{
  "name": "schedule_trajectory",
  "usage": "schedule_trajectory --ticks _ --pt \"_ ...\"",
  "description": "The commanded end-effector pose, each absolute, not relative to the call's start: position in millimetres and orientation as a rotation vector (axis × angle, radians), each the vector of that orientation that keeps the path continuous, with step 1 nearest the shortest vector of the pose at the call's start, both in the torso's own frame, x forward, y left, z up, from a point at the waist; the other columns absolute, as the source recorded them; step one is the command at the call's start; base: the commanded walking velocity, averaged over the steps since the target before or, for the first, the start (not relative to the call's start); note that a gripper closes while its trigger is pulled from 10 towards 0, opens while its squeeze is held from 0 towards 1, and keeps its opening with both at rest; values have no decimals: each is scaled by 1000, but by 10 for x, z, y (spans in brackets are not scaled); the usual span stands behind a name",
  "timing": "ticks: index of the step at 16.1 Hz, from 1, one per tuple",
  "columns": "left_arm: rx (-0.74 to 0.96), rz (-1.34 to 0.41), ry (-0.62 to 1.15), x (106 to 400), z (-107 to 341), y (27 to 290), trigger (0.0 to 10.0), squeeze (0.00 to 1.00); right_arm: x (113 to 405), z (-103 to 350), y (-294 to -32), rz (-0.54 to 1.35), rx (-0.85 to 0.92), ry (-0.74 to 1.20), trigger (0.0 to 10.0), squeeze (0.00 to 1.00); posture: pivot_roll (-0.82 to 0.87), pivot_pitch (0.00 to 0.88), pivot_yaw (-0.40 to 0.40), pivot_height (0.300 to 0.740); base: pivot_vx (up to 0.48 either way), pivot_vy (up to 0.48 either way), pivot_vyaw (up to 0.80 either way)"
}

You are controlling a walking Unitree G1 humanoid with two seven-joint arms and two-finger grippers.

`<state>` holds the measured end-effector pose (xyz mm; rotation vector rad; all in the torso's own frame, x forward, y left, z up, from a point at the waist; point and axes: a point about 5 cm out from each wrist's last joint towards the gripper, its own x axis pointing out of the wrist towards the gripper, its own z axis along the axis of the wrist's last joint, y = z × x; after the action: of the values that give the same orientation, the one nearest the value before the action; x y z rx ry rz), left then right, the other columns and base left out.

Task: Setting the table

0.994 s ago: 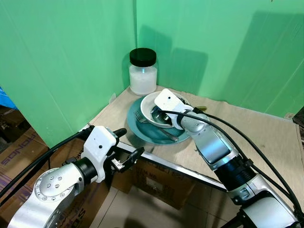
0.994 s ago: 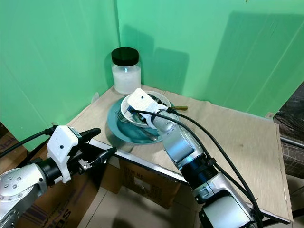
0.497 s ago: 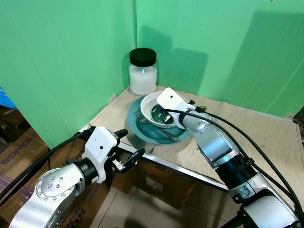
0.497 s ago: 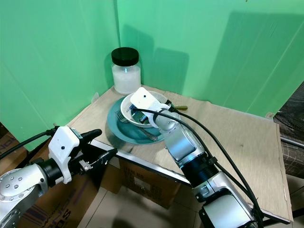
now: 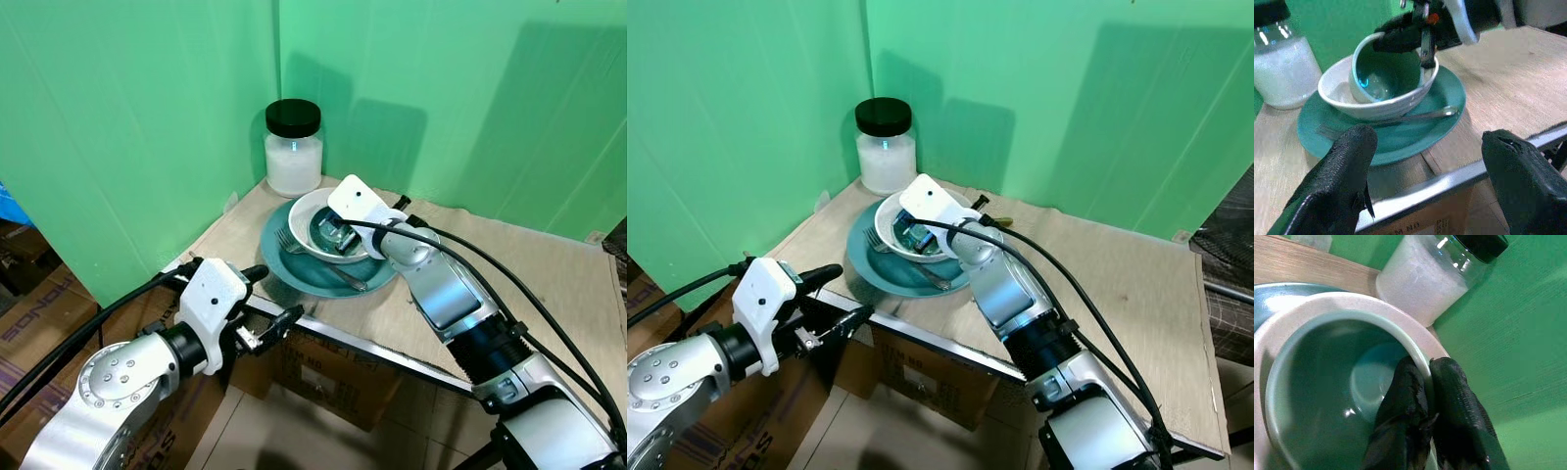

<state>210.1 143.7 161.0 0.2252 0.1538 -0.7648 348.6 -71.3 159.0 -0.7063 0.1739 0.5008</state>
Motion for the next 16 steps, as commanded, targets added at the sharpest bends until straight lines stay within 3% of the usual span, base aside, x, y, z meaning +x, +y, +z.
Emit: schedule_trajectory --ticks 1,4,7,10,11,12,13,16 --pt "230 -769 151 2130 1624 1427 10000 0 3509 1619 -741 497 -700 173 0 0 -35 0 16 740 0 0 0" --pt "227 -762 135 2134 1650 1419 10000 0 3474 1870 -794 464 -595 69 0 0 -51 0 33 740 0 0 0" --pt "172 -738 94 2102 1690 1410 10000 0 3271 2173 -1139 344 -360 -67 0 0 -70 2 33 740 0 0 0" --pt "137 -722 73 2102 1704 1372 10000 0 3123 2248 -1355 278 -199 -79 0 0 -87 4 28 740 0 0 0" --pt "131 -694 59 2101 1706 1344 10000 0 3025 2271 -1462 226 -70 -122 0 0 -80 0 8 740 0 0 0" --pt "140 -620 43 2121 1717 1345 10000 0 2925 2242 -1553 168 14 -133 1647 0 -73 0 2 740 0 0 0" --pt "143 -539 30 2145 1727 1367 10000 0 2843 2163 -1571 163 26 -109 10000 0 -75 0 4 740 0 0 0" --pt "135 -407 25 2188 1697 1388 10000 0 2604 2017 -1503 245 51 -96 10000 0 -72 0 -4 740 0 0 0"
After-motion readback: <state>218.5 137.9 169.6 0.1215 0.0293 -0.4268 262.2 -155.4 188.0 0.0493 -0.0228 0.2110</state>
